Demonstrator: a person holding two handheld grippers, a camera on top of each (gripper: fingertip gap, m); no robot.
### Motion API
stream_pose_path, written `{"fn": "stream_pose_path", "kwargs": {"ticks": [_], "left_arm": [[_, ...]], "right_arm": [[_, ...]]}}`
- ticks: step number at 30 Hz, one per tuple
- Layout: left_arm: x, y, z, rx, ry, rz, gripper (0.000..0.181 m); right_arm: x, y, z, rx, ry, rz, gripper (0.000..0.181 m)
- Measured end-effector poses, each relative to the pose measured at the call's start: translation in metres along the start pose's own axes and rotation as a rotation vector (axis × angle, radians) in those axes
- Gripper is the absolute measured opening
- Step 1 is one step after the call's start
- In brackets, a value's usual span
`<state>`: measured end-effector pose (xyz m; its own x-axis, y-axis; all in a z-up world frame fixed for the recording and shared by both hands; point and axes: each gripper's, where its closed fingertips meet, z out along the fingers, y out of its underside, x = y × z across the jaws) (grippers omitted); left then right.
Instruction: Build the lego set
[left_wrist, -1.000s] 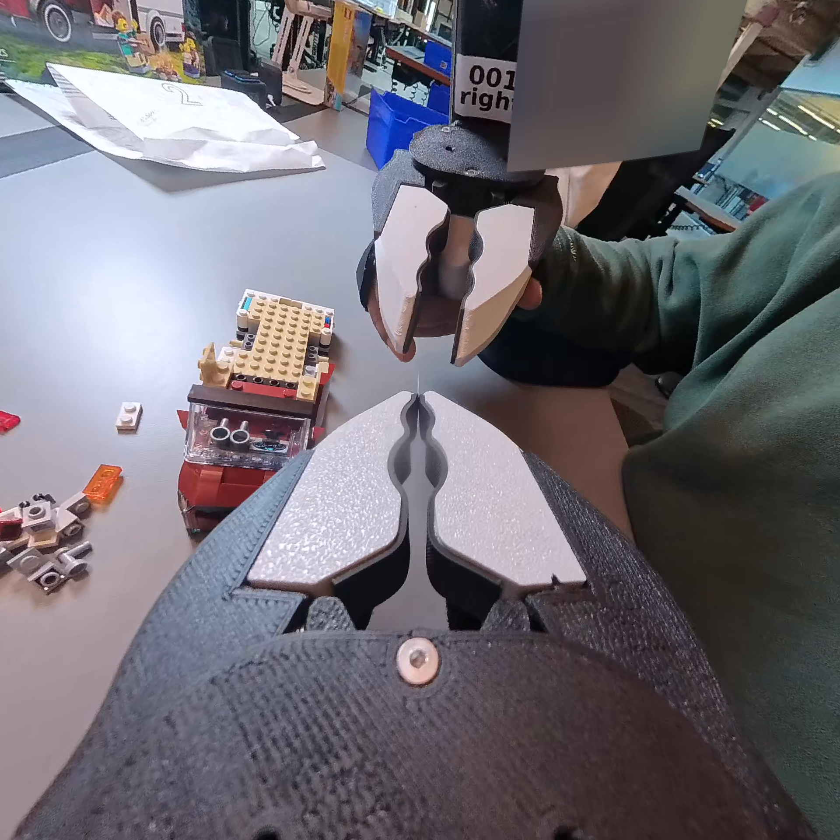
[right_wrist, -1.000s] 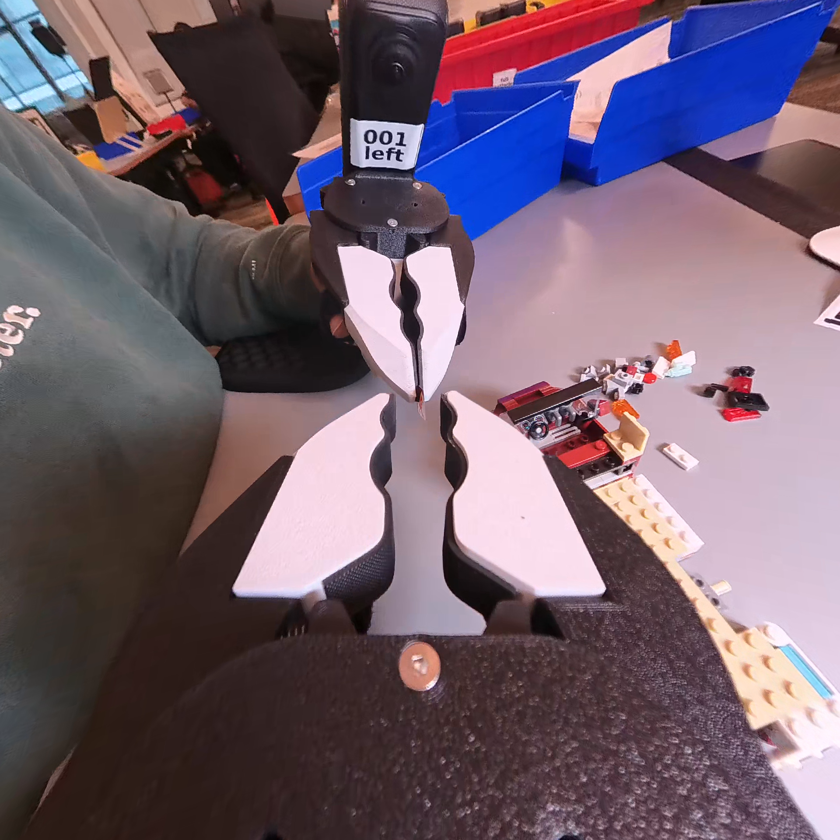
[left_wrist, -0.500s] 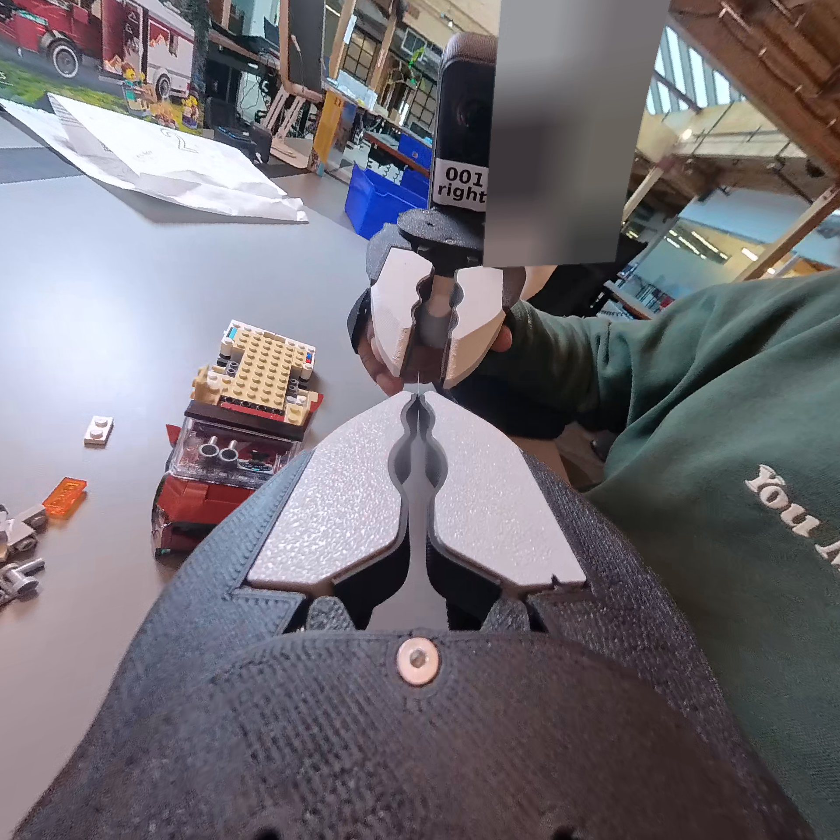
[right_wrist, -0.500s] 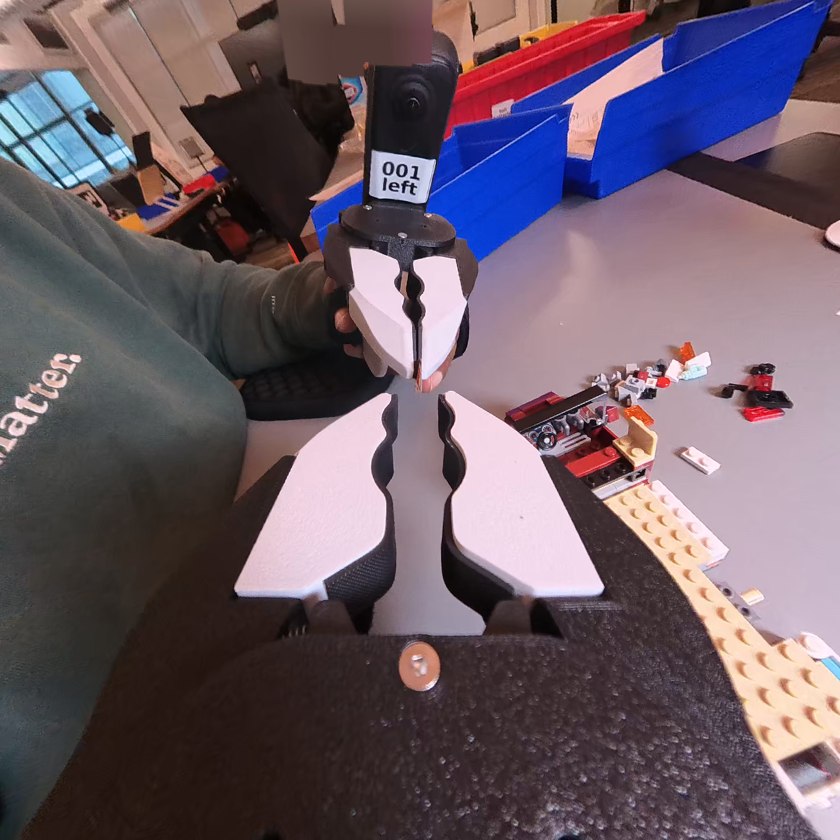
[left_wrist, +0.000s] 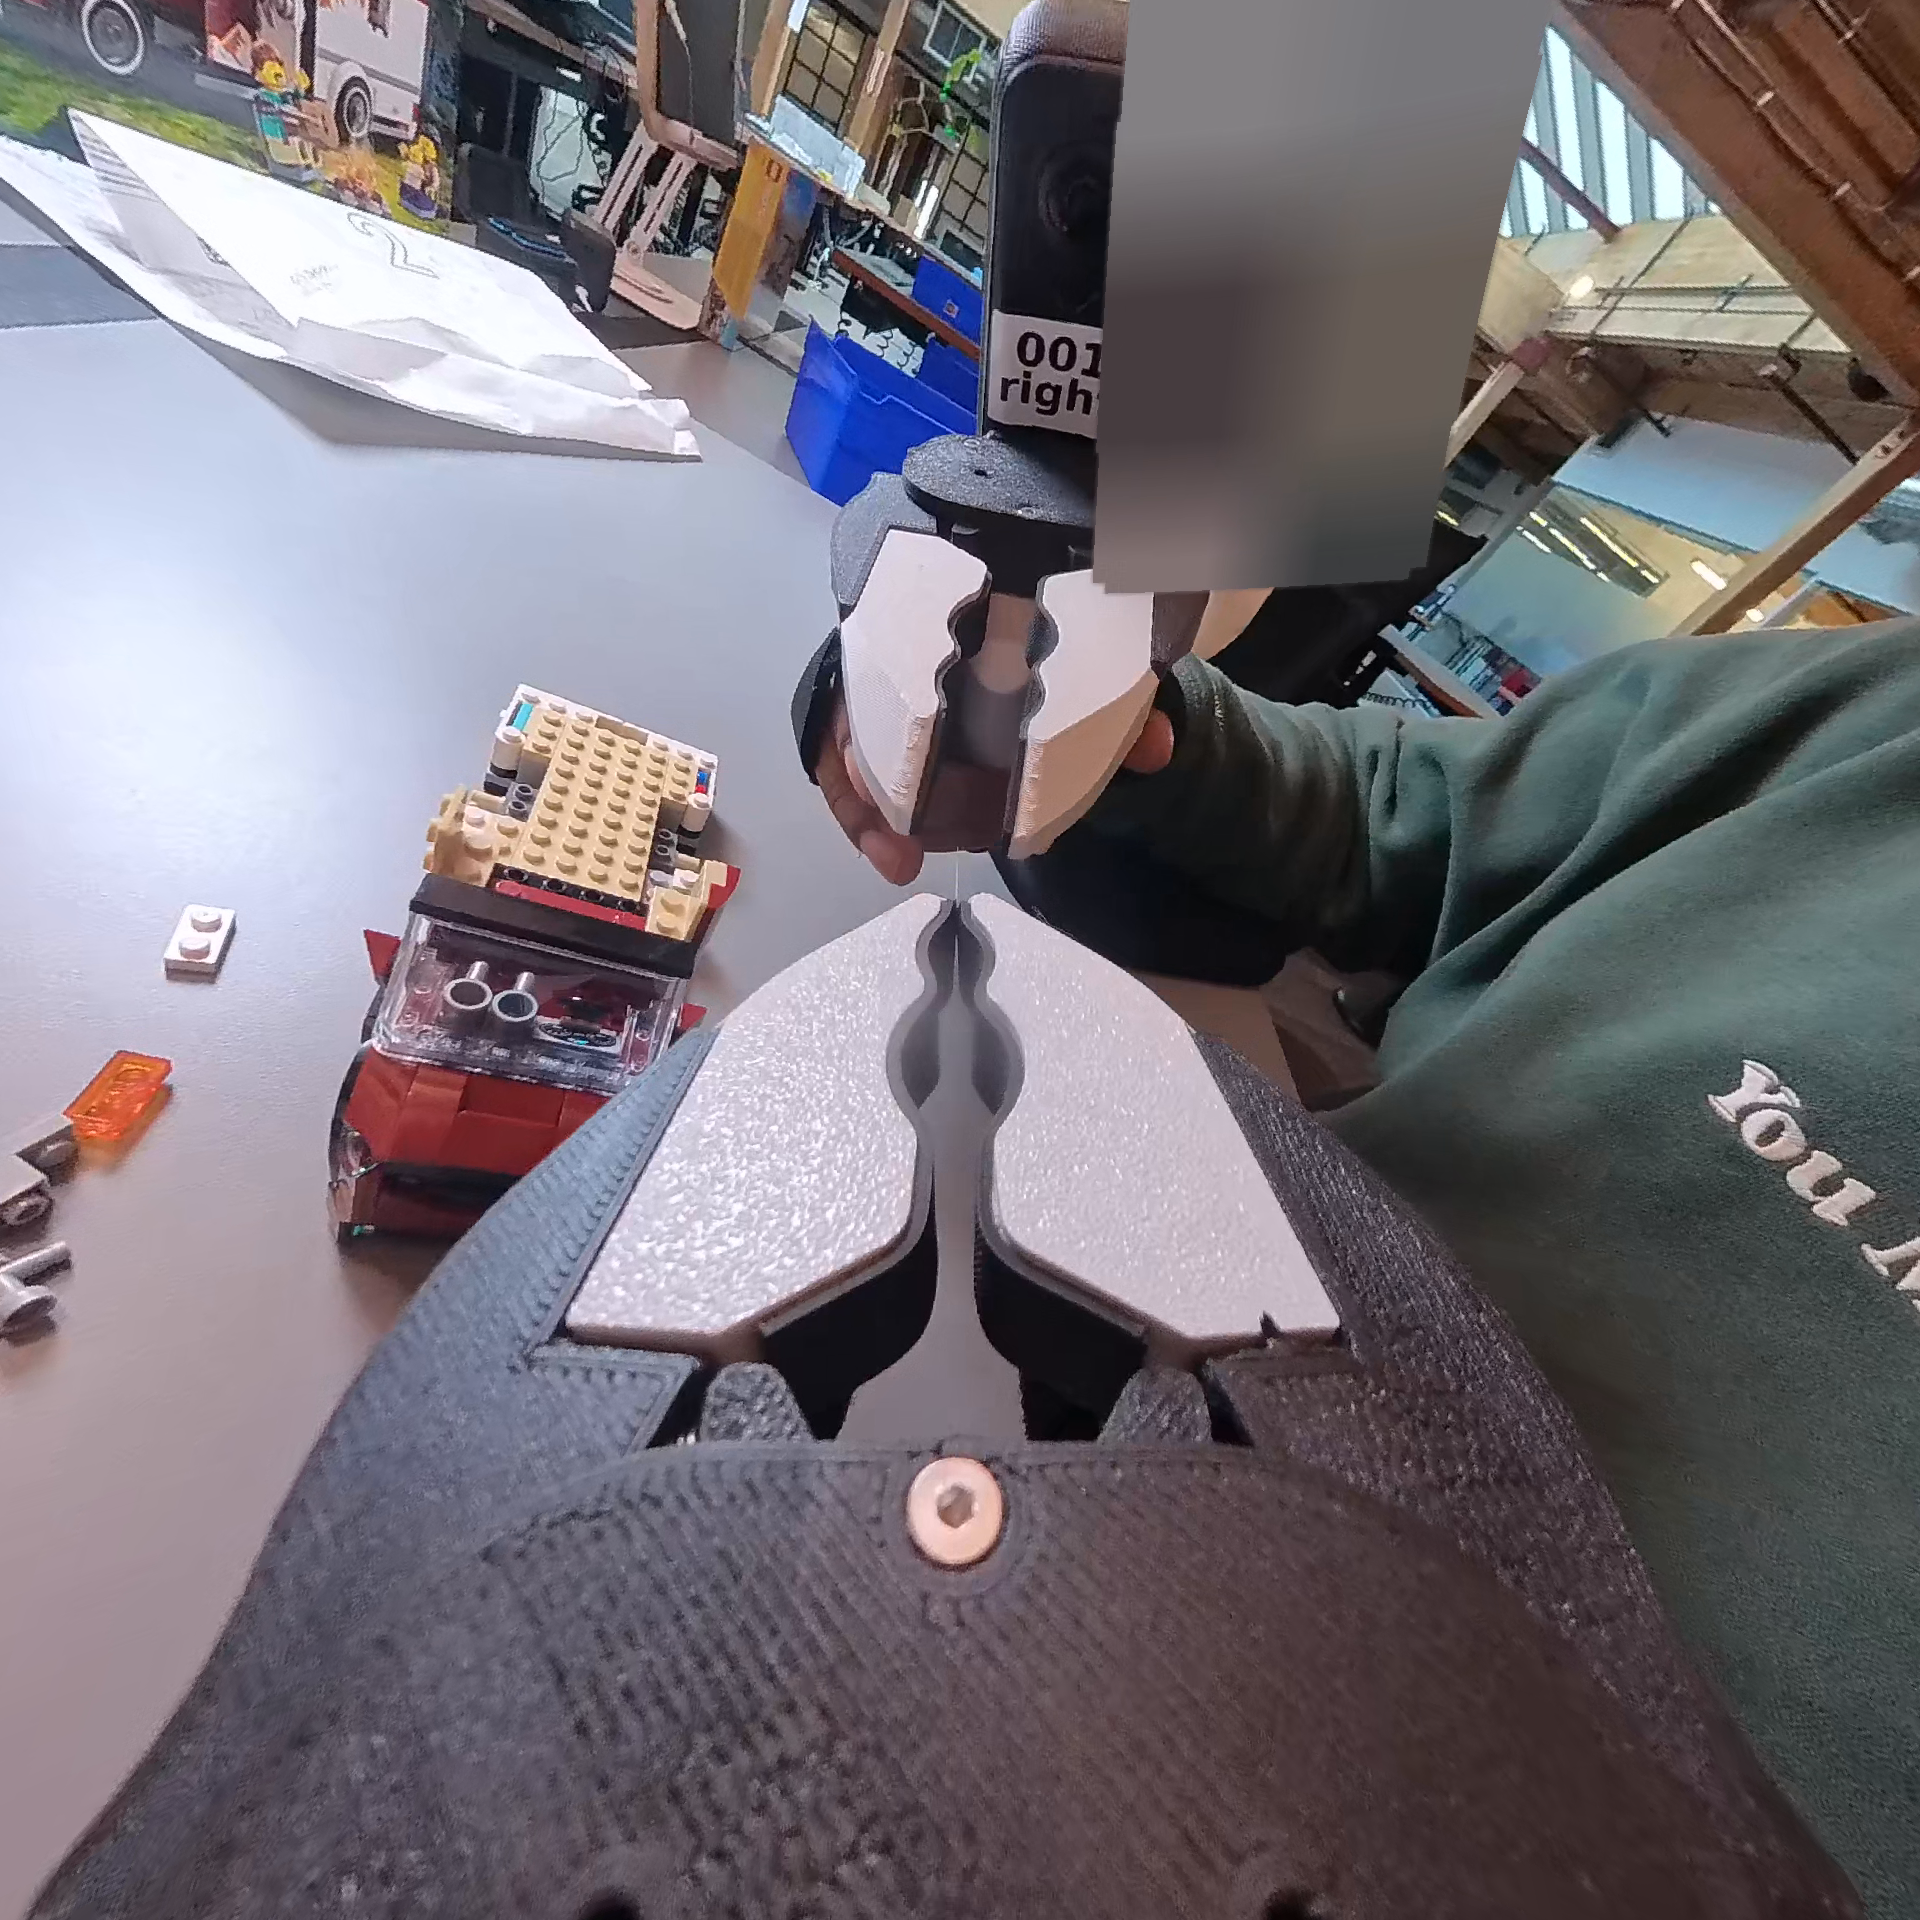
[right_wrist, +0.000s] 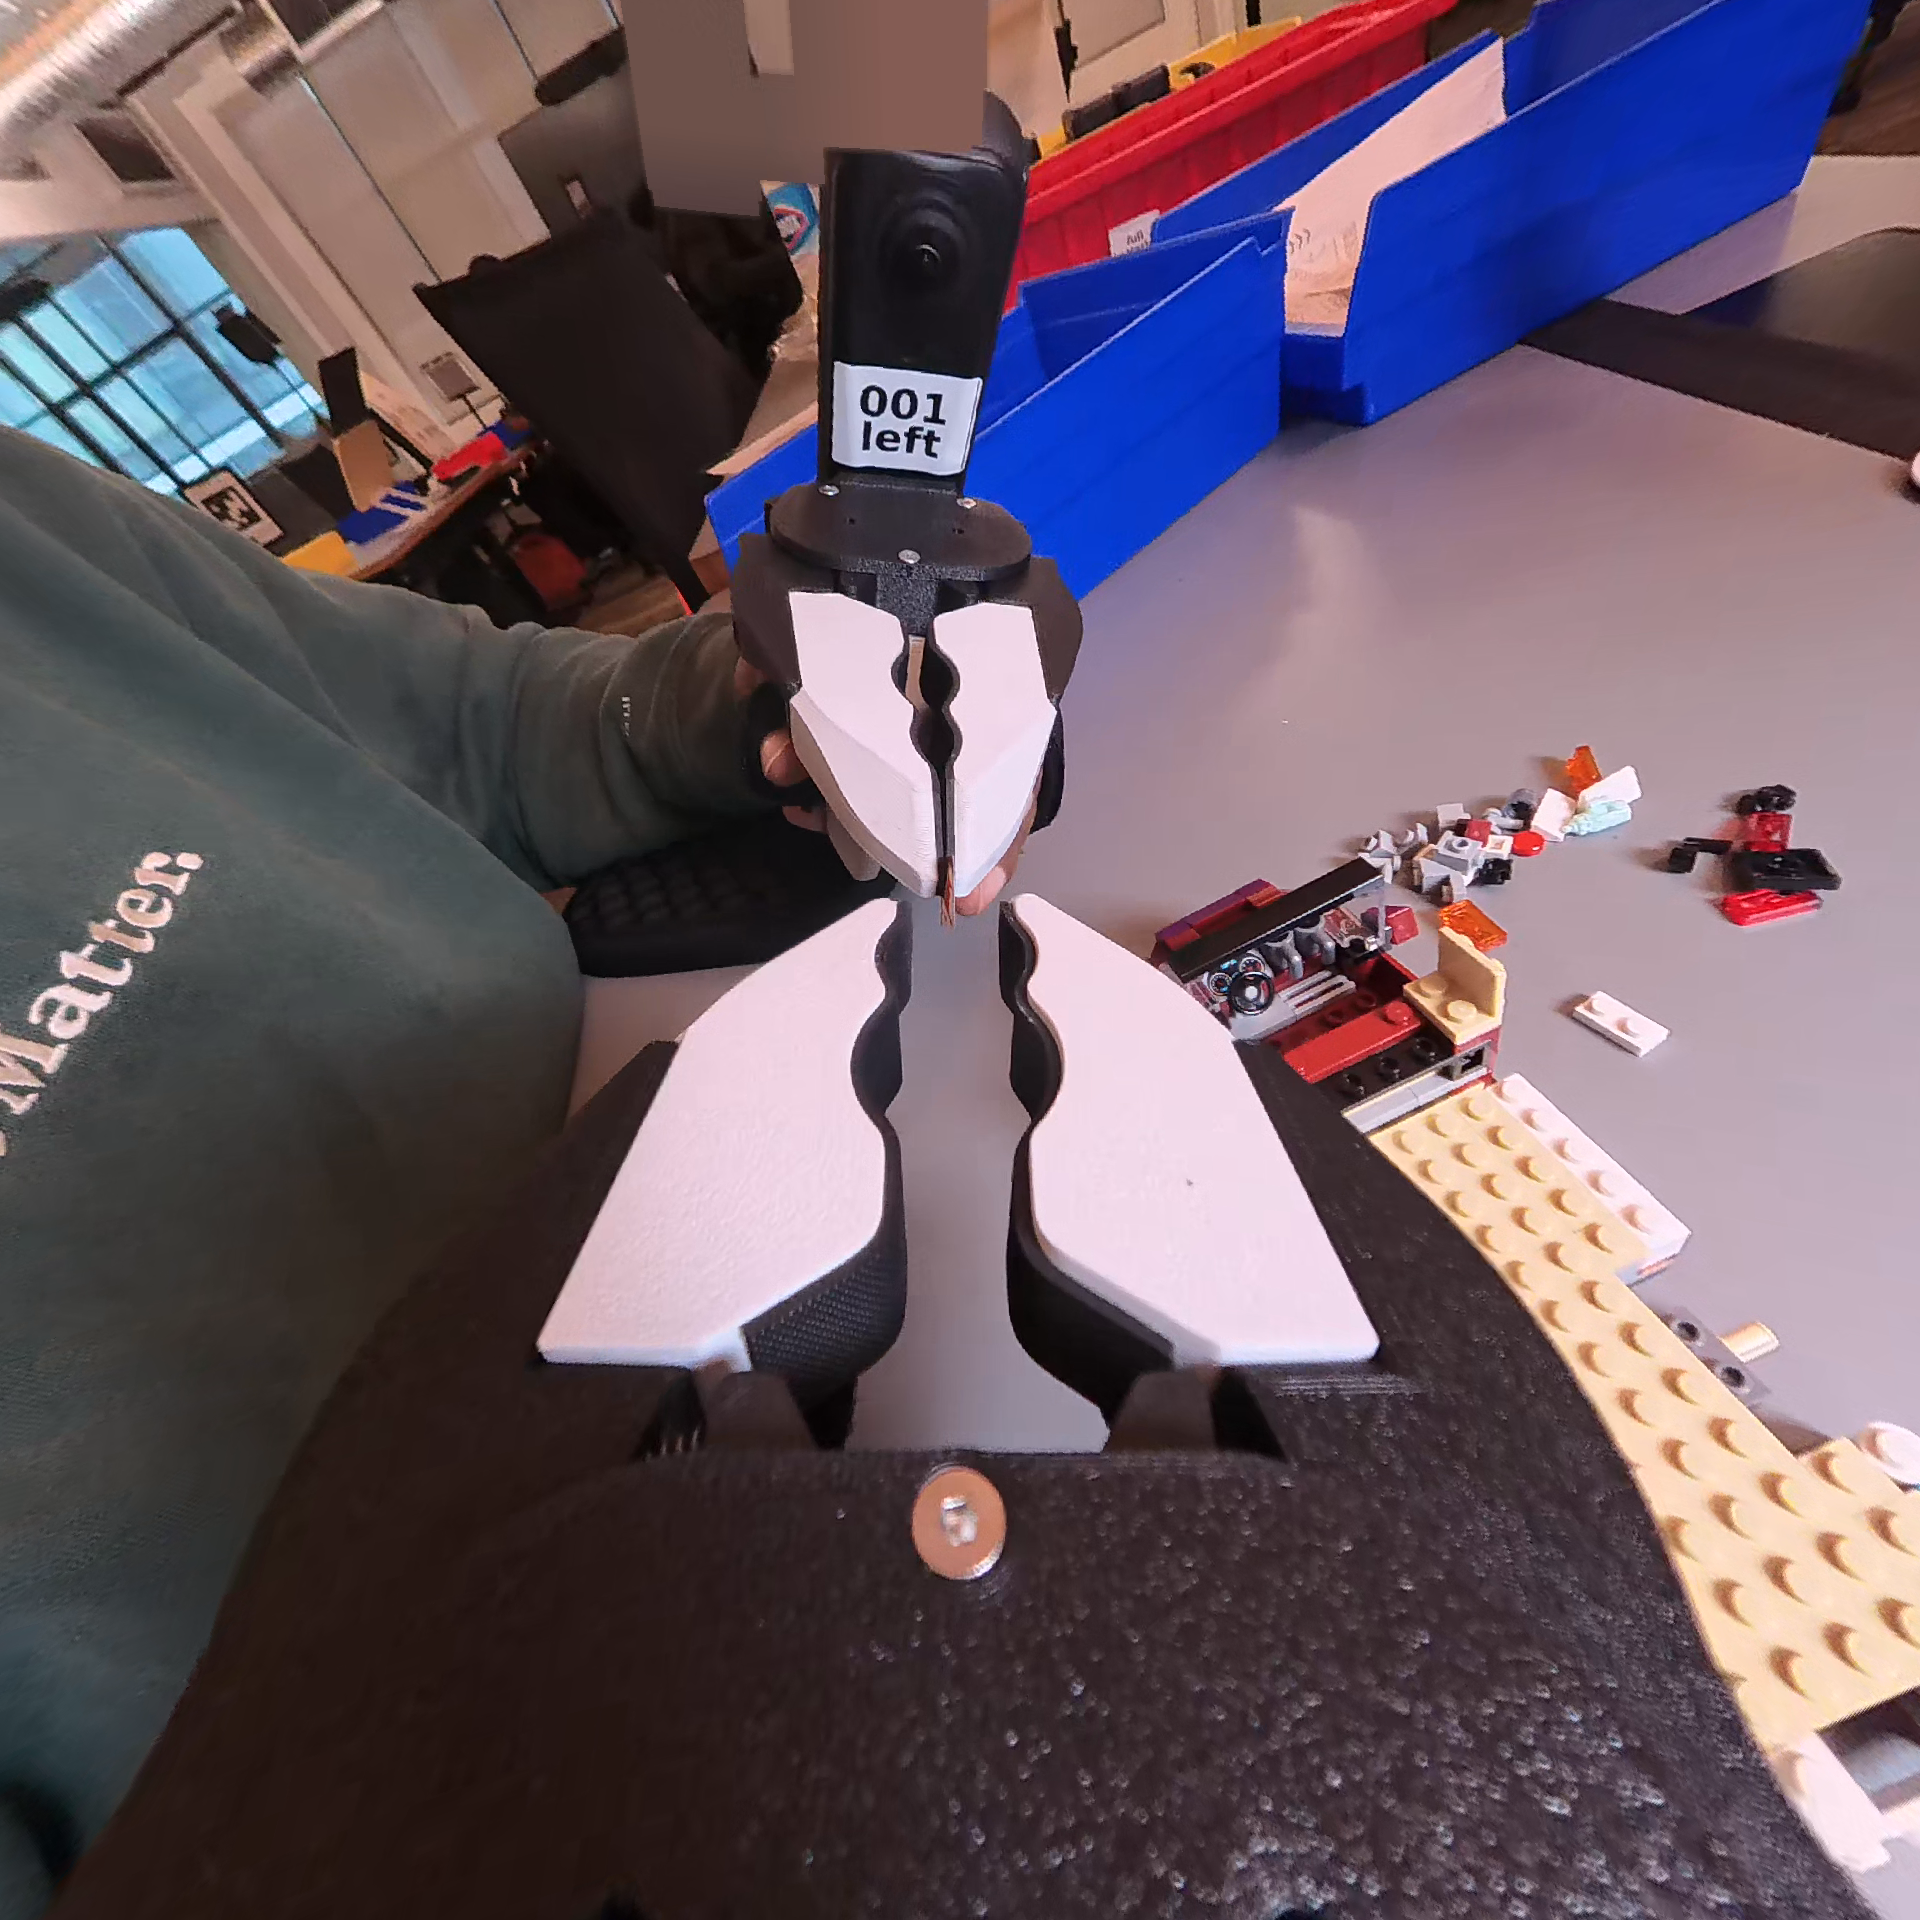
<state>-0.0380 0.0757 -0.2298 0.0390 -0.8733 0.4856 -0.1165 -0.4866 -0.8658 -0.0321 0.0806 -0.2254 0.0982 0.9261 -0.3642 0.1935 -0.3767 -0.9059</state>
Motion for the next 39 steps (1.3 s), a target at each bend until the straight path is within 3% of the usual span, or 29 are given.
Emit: {"fn": "stream_pose_path", "kwargs": {"ticks": [29, 34, 39], "left_arm": [[0.002, 0.008, 0.006, -0.052, -0.009, 0.031, 0.0], [0.003, 0.0, 0.006, -0.008, -0.021, 0.044, 0.034], [-0.021, -0.008, -0.005, -0.009, -0.203, 0.152, 0.056]], "right_arm": [[-0.004, 0.01, 0.009, -0.046, -0.024, -0.008, 0.0], [0.001, 0.006, 0.006, -0.019, -0.003, -0.005, 0.0], [0.006, -0.005, -0.005, 0.036, 0.015, 0.005, 0.0]]}}
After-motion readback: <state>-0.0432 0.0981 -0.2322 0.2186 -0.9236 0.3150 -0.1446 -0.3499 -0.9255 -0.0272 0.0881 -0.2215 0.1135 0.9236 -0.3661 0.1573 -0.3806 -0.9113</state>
